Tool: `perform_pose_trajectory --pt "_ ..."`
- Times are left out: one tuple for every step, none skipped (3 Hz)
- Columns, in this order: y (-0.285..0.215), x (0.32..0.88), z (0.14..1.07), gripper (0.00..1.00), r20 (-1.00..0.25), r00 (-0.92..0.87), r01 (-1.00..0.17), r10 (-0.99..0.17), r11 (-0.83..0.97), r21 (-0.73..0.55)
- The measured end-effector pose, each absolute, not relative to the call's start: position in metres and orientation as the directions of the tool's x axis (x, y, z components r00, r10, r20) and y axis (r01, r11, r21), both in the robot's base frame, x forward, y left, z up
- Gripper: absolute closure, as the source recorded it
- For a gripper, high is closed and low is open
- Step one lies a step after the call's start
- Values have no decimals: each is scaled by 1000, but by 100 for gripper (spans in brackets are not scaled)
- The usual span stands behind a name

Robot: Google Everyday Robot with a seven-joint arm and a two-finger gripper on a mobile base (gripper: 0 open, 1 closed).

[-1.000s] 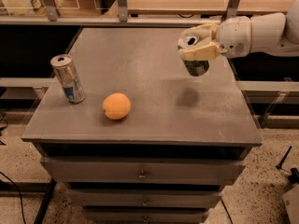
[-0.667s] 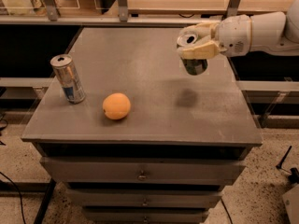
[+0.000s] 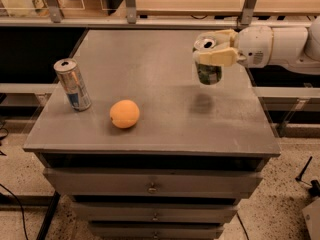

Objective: Place green can upright

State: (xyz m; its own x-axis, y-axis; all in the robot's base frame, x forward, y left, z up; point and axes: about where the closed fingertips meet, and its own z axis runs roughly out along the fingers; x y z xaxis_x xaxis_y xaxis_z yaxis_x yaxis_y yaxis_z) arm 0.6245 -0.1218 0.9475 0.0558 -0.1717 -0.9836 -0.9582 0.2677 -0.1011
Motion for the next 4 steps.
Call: perform_pose_trajectory --pt "-132 628 939 100 -997 -2 -951 -79 307 -22" --pt "-142 630 932 84 -999 -54 -942 3 331 52" --pt "-149 631 926 61 -993 -88 -934 74 341 108" --pt "-154 632 922 37 -988 -105 -931 116 336 139"
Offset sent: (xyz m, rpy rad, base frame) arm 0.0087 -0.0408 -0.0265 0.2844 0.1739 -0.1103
